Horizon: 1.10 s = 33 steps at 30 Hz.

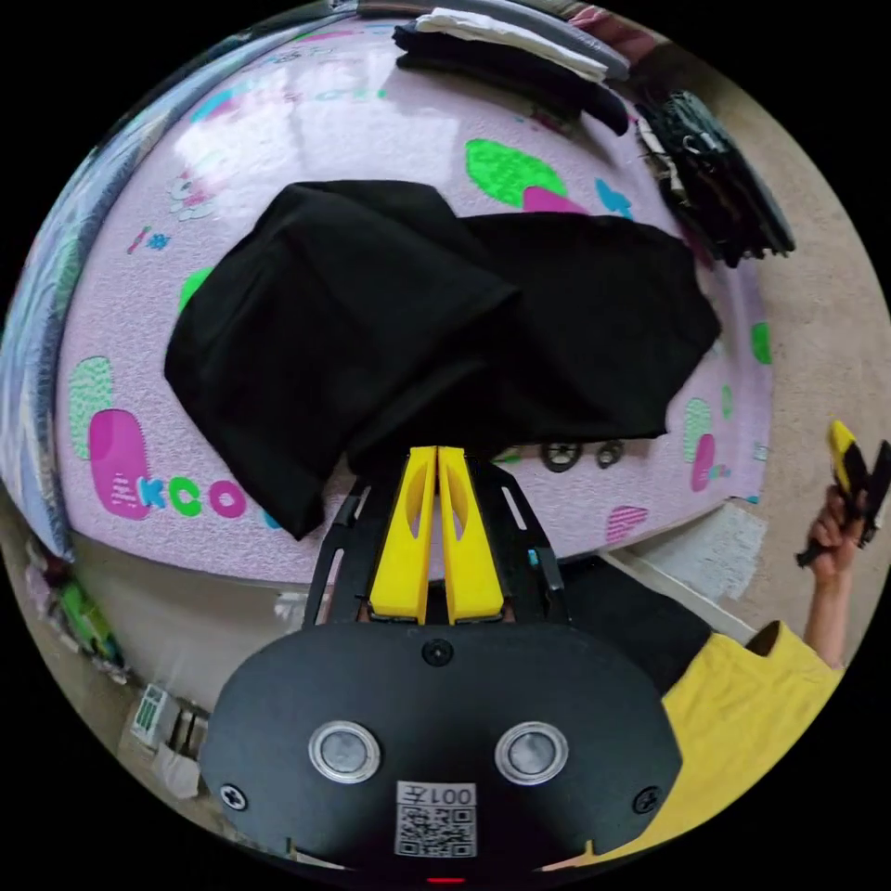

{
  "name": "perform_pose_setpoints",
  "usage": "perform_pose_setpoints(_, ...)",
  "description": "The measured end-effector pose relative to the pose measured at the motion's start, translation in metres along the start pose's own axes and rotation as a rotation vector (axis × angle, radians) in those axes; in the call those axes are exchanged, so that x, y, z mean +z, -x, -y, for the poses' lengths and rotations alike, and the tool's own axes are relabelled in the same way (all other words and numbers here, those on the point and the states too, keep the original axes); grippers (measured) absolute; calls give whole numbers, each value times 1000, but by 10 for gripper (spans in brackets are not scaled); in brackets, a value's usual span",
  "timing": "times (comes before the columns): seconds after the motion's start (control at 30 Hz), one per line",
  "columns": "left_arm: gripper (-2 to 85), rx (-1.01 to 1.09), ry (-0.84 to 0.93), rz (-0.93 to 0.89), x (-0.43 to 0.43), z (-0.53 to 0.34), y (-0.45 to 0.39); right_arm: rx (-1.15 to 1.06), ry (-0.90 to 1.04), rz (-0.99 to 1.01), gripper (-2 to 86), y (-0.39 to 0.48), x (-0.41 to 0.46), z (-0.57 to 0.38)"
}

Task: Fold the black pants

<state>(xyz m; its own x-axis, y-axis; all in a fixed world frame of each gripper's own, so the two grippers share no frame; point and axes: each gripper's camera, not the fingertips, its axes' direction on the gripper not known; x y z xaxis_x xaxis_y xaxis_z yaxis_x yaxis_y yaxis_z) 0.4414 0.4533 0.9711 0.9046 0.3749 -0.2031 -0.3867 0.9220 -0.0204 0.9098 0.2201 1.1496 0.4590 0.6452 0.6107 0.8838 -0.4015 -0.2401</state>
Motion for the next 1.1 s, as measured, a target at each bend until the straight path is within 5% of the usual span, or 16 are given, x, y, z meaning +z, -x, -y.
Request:
perform_pose_setpoints(0.13, -12, 17, -81, 169, -14, -7, 9, 4, 7, -95, 4, 19, 2, 3)
perform_pose_setpoints(0.33, -13, -138, -167, 187, -60, -20, 96, 154, -63, -191, 4, 43, 31, 2)
perform_pose_setpoints(0.4, -13, -199, -205, 356, -88, -27, 141, 174, -61, -199, 4, 53, 49, 2)
perform_pose_setpoints(0.53, -13, -298, -238, 314, -131, -38, 217, 215, -57, -181, 4, 75, 88, 1)
perform_pose_setpoints(0.73, -3, -46, -285, 111, -164, -52, 224, 282, -34, -161, 5, 98, 123, -11)
perform_pose_setpoints(0.9, 92, 353, -275, 87, -133, -83, 127, 304, -20, -169, 5, 113, 125, -19)
perform_pose_setpoints(1.1, 97, 404, -166, 85, -88, -101, 85, 280, 1, -210, 6, 135, 110, -22)
